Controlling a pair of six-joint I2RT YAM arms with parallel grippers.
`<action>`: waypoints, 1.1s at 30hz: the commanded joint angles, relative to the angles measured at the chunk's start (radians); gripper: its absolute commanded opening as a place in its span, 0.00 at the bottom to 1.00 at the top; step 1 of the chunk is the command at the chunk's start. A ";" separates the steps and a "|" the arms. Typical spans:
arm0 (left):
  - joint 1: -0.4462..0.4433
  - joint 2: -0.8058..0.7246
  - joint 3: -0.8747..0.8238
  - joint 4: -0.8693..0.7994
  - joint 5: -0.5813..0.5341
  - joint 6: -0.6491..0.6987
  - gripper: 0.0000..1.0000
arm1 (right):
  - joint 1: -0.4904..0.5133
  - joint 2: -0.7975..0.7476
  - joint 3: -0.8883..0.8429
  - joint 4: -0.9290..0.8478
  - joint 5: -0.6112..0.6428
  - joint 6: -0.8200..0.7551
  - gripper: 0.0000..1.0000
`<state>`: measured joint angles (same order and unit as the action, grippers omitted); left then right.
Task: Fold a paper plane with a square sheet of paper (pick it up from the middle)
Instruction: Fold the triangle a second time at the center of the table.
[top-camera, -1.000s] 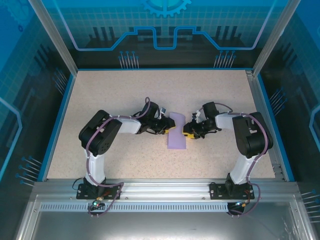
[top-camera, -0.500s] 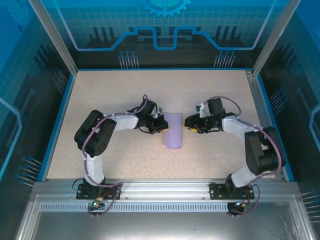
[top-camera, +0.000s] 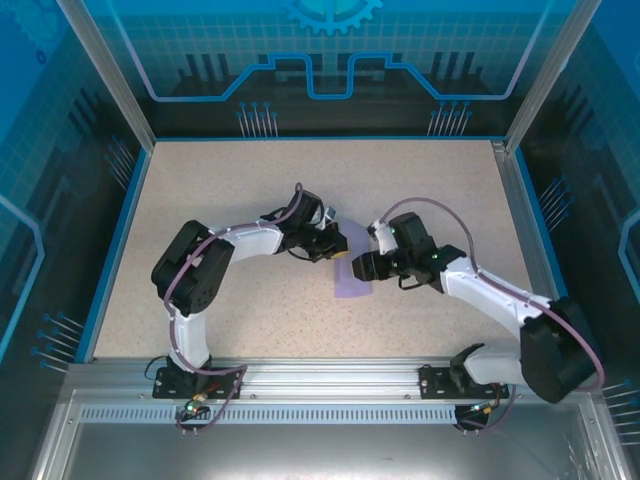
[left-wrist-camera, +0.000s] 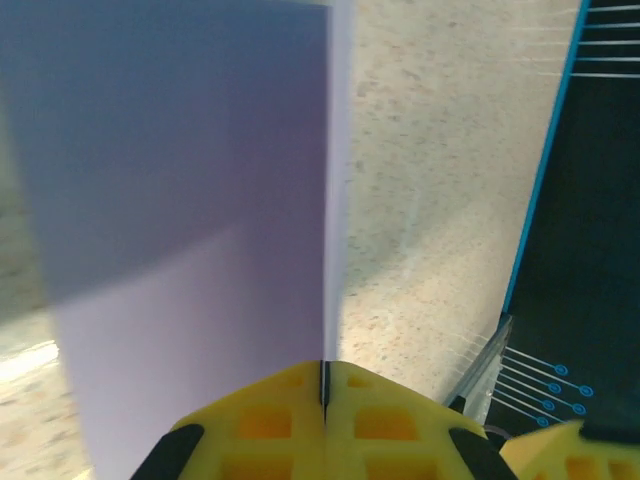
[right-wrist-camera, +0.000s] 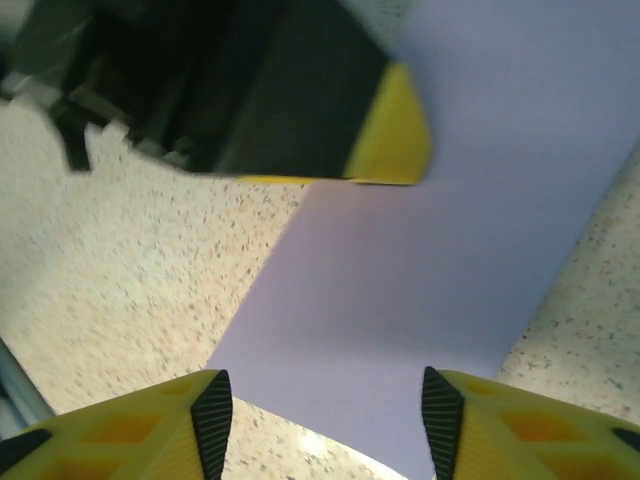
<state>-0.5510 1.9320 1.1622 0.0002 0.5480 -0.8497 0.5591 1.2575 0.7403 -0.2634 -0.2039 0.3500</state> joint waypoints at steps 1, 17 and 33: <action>-0.009 0.033 0.030 0.013 0.018 -0.046 0.04 | 0.083 -0.048 0.015 -0.070 0.144 -0.109 0.59; -0.019 0.018 0.030 -0.029 0.001 -0.033 0.04 | 0.412 0.133 0.083 -0.067 0.611 -0.061 0.70; -0.020 0.021 0.032 -0.026 0.001 -0.042 0.04 | 0.411 0.204 0.099 -0.088 0.618 -0.008 0.38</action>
<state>-0.5663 1.9499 1.1755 -0.0032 0.5468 -0.8810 0.9615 1.4849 0.8341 -0.3325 0.3862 0.3225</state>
